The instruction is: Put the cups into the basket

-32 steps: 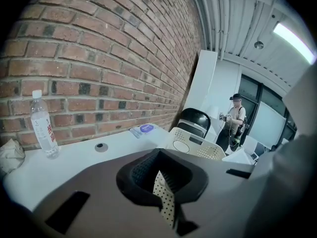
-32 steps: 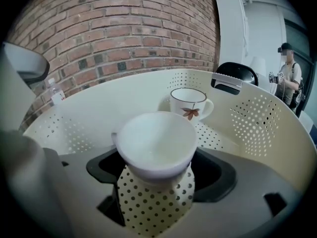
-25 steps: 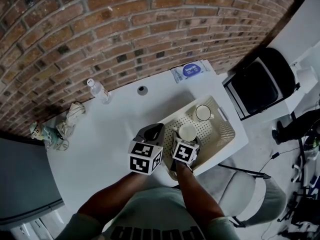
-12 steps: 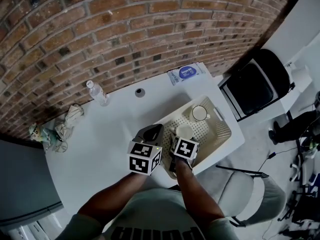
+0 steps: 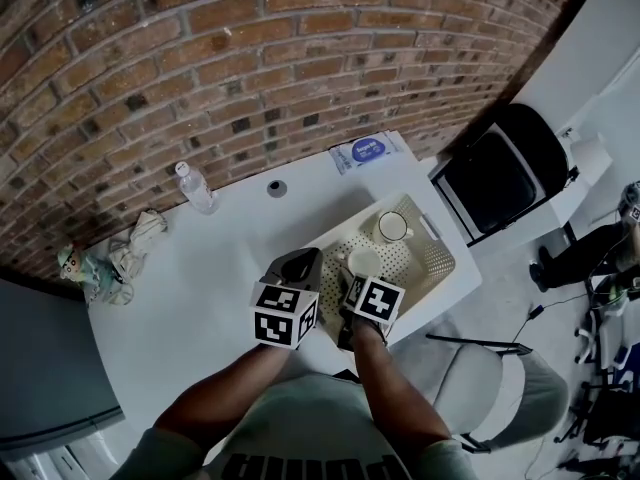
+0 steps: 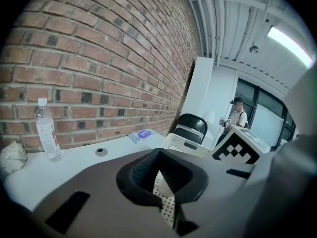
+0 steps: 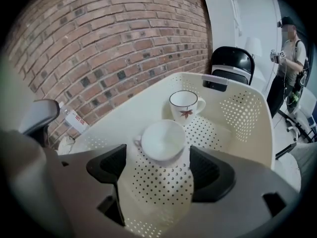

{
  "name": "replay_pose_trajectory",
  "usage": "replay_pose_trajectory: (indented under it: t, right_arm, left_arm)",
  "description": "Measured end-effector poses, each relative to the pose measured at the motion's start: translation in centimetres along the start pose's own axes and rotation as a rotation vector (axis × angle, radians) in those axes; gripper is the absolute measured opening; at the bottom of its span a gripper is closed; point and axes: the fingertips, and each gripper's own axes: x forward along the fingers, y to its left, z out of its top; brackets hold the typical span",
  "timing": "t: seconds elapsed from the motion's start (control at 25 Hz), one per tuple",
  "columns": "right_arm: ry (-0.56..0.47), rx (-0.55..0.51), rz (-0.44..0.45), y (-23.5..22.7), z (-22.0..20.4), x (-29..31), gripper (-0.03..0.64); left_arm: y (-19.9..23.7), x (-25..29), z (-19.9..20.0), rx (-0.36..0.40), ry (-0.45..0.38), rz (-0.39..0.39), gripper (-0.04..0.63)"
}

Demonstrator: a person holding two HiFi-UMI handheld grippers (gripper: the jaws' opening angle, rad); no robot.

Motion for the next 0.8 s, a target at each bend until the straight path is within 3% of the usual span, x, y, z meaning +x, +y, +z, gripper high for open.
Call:
replay_pose_trajectory:
  t: [0.12, 0.48, 0.8]
  right_arm:
    - [-0.046, 0.008, 0.019, 0.6, 0.5, -2.0, 0.390]
    - [-0.259, -0.137, 0.095, 4.1, 1.8, -7.8, 0.388]
    - [-0.395, -0.240, 0.224, 8.2, -0.8, -12.7, 0.386]
  left_arm:
    - [0.1, -0.8, 0.0, 0.001, -0.005, 0.007, 0.003]
    - [-0.1, -4.5, -1.2, 0.033, -0.023, 0.017, 0.003]
    - [0.3, -9.7, -3.3, 0.027, -0.053, 0.036, 0.003]
